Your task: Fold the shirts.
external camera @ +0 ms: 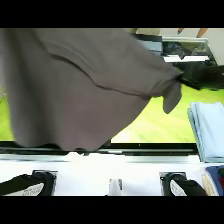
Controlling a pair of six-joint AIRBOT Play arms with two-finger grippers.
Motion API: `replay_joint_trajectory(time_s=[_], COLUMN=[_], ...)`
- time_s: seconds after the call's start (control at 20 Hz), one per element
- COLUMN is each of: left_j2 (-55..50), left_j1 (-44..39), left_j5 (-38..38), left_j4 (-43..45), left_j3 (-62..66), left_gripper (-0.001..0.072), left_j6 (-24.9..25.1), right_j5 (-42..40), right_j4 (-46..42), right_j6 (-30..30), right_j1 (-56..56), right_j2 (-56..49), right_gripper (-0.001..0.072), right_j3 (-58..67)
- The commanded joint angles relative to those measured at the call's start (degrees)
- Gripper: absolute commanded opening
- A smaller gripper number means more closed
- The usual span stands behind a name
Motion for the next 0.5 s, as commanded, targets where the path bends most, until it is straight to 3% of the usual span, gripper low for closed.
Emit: replay_joint_trajectory(time_s=[0.0,0.1,0.15,0.25,0.3,0.45], left_j2=[-14.9,-22.3,-25.1,-29.0,-30.0,-28.2], left_j1=[3.6,3.2,2.7,1.7,1.2,-0.4], left_j5=[-16.7,-29.2,-34.2,-43.0,-47.2,-56.0], left_j4=[-15.8,-23.4,-25.3,-26.5,-26.5,-26.5], left_j3=[0.0,0.0,0.0,0.0,0.0,-2.3], left_gripper=[0.004,0.0054,0.0142,0.0539,0.0614,0.0614], left_j6=[-5.4,-5.3,-5.0,-3.0,-0.6,8.3], right_j5=[-2.4,-0.9,-0.8,-0.1,0.3,1.4], right_j4=[3.7,3.5,3.5,3.4,3.4,3.1], right_j6=[1.4,1.0,0.0,-2.2,-2.5,-3.6], right_j1=[0.1,0.1,0.1,0.0,0.0,0.1], right_j2=[-8.7,-11.0,-11.2,-11.2,-11.2,-11.2], right_gripper=[0.0024,0.0024,0.0024,0.0024,0.0024,0.0024], right_j3=[-7.1,-10.2,-11.9,-14.1,-14.8,-15.0])
